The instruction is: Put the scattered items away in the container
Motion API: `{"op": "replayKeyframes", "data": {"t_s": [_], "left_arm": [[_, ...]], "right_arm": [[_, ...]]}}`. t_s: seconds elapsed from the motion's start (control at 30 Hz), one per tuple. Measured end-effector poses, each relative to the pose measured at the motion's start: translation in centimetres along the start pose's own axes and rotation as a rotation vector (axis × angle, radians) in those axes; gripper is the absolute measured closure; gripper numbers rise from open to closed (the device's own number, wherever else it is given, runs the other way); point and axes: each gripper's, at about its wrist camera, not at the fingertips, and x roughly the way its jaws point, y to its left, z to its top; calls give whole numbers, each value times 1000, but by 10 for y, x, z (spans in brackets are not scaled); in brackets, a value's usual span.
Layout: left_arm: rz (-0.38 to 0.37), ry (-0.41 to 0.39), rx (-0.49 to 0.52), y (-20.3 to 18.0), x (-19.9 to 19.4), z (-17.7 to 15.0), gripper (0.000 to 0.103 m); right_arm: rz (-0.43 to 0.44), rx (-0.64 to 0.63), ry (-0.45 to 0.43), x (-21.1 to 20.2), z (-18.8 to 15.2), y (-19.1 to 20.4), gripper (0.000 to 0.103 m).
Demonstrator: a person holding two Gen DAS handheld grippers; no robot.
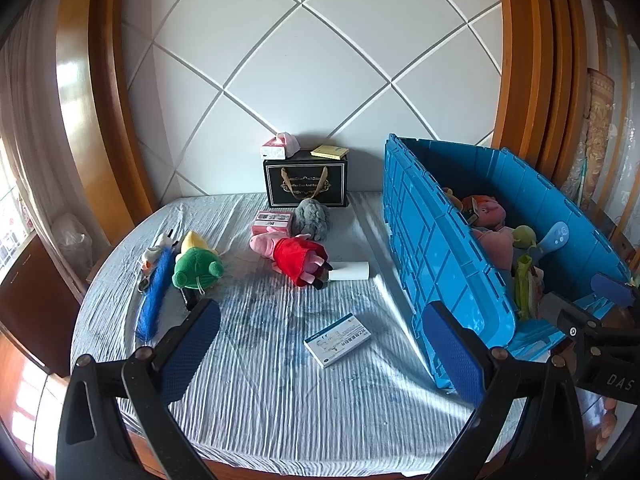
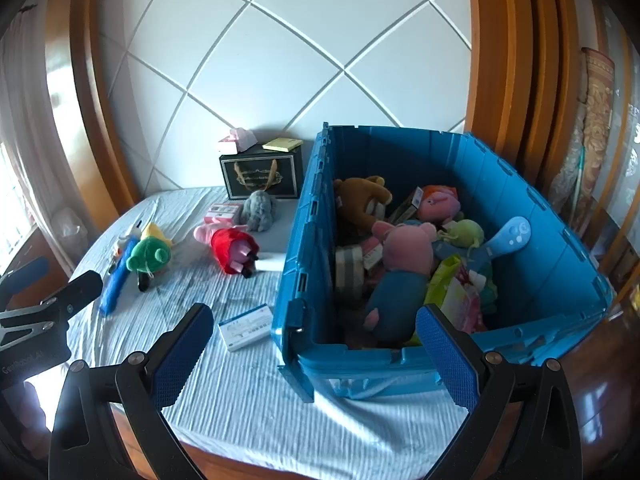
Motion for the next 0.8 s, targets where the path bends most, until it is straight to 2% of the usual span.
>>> {"op": "replayKeyframes", "data": {"t_s": [0.5, 0.67, 0.8], "left_arm": [[-3, -5, -12, 30, -12, -14, 0], [-12, 21, -24, 50, -8, -25, 0], [7, 72, -8, 68, 7, -38, 0]], "right_arm": [[6, -23, 4, -9, -8, 33, 0], [19, -18, 27, -4, -19, 50, 0], [34, -8, 58, 7, -31, 68, 0]]}}
